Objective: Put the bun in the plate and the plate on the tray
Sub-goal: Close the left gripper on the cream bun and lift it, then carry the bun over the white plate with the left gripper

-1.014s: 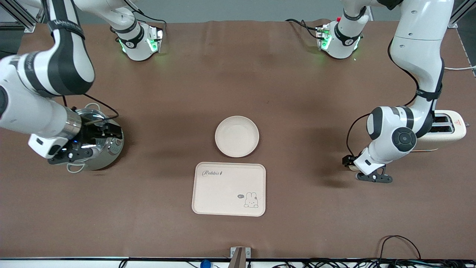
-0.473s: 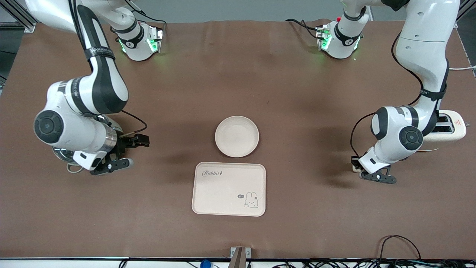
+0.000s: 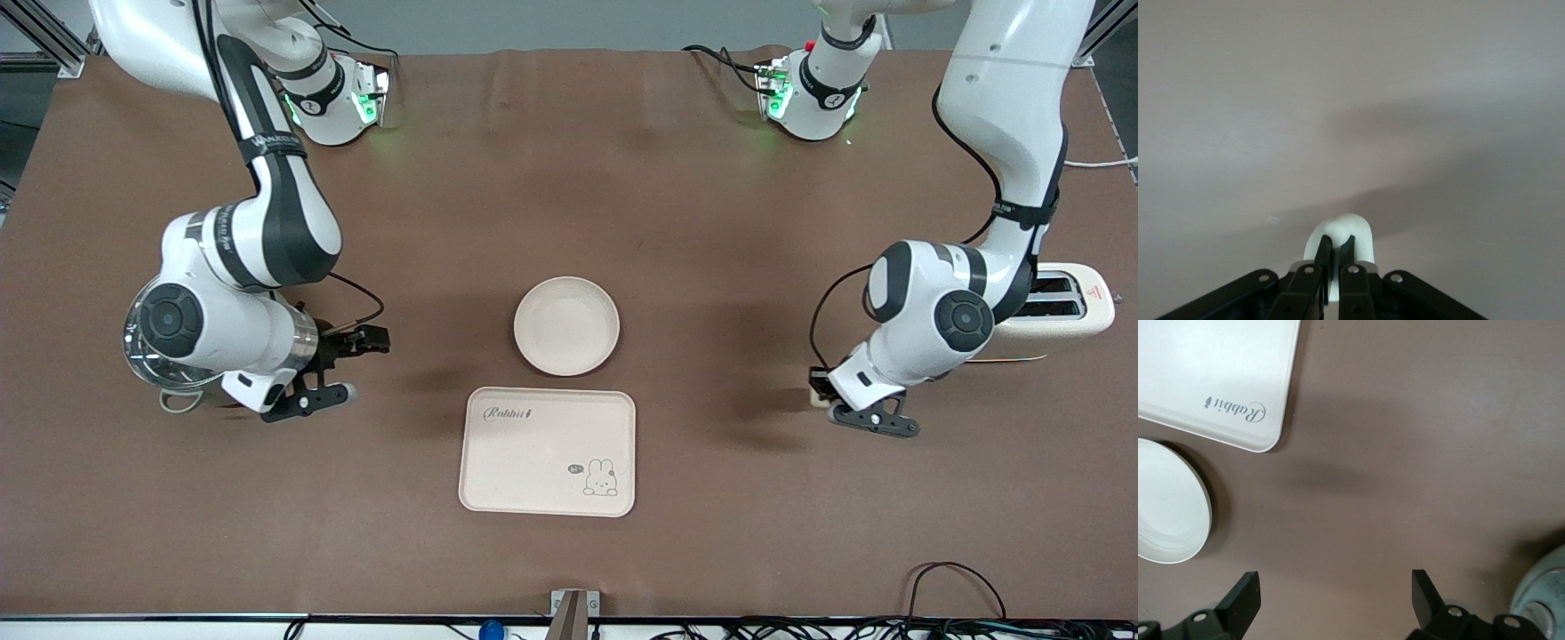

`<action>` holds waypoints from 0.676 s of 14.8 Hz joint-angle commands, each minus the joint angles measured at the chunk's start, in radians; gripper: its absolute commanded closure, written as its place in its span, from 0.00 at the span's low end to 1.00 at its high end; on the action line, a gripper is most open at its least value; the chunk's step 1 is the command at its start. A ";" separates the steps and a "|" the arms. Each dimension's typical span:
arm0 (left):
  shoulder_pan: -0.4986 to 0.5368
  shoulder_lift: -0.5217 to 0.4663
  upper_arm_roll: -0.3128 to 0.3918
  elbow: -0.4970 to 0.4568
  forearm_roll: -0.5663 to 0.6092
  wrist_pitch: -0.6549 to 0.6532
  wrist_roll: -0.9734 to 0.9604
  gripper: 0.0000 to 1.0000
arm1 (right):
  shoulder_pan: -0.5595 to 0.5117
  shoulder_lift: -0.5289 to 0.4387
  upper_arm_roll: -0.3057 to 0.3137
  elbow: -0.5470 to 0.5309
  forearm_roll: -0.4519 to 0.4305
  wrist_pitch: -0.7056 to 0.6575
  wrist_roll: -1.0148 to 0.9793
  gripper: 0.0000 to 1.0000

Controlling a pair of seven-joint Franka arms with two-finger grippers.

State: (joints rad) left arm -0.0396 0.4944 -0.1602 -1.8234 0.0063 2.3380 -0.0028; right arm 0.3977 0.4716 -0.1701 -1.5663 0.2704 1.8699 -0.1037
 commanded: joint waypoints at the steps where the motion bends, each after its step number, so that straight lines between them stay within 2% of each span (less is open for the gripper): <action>1: -0.012 -0.022 -0.140 0.044 -0.006 -0.104 -0.296 1.00 | 0.030 0.031 -0.006 0.025 0.058 0.000 0.004 0.00; 2: -0.051 -0.013 -0.186 0.056 0.004 -0.105 -0.451 1.00 | 0.030 0.044 -0.006 0.025 0.091 0.002 0.002 0.00; 5: -0.250 0.067 -0.194 0.137 0.087 -0.105 -0.815 1.00 | 0.044 0.068 -0.006 0.022 0.156 0.043 0.004 0.00; 8: -0.382 0.166 -0.193 0.207 0.119 -0.088 -1.020 0.99 | 0.064 0.107 -0.006 0.023 0.222 0.048 0.018 0.00; 10: -0.430 0.226 -0.185 0.237 0.129 -0.043 -1.123 0.82 | 0.082 0.125 -0.006 0.022 0.256 0.066 0.022 0.00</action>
State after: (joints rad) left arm -0.4447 0.6403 -0.3571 -1.6562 0.1098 2.2721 -1.0498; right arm 0.4578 0.5714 -0.1694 -1.5594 0.4827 1.9191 -0.1004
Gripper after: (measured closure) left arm 0.912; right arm 0.000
